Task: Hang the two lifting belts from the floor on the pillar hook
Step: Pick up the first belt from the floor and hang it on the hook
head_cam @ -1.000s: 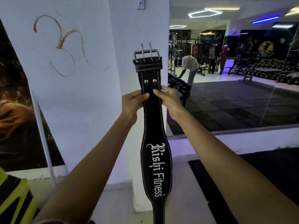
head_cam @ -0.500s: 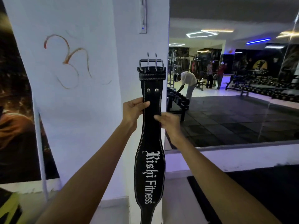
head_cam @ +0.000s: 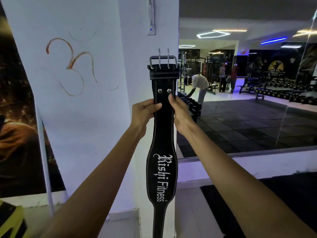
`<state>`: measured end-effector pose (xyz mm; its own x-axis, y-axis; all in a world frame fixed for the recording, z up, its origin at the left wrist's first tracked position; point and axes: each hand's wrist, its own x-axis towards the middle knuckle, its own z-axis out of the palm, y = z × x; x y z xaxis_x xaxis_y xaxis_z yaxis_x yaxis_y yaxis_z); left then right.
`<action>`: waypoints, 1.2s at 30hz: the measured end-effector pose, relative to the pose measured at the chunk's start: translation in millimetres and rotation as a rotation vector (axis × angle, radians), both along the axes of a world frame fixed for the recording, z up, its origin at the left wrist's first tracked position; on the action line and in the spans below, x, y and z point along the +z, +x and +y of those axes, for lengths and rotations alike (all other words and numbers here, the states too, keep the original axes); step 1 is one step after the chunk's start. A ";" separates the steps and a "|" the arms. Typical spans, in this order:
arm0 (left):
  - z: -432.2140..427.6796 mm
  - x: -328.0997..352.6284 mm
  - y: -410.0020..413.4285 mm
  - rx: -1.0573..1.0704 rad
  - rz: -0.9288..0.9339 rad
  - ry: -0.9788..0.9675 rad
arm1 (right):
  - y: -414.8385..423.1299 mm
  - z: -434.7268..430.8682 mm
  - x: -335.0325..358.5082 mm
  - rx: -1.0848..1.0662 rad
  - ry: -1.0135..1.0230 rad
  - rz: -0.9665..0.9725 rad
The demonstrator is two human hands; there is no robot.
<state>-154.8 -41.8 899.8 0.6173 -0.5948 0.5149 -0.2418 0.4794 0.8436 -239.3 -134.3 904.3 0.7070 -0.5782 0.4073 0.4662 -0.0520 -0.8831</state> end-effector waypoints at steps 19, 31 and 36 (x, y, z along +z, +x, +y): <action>42.9 -165.9 -0.6 -0.037 -0.019 0.587 | 8.4 -15.7 -25.0 -0.026 0.143 -0.019; 11.7 -11.2 -5.6 0.105 0.047 0.098 | -1.3 -12.0 -42.3 -0.015 -0.088 0.031; 12.4 -8.4 0.1 0.141 0.087 0.012 | -18.6 -9.9 -112.8 -0.056 -0.264 0.311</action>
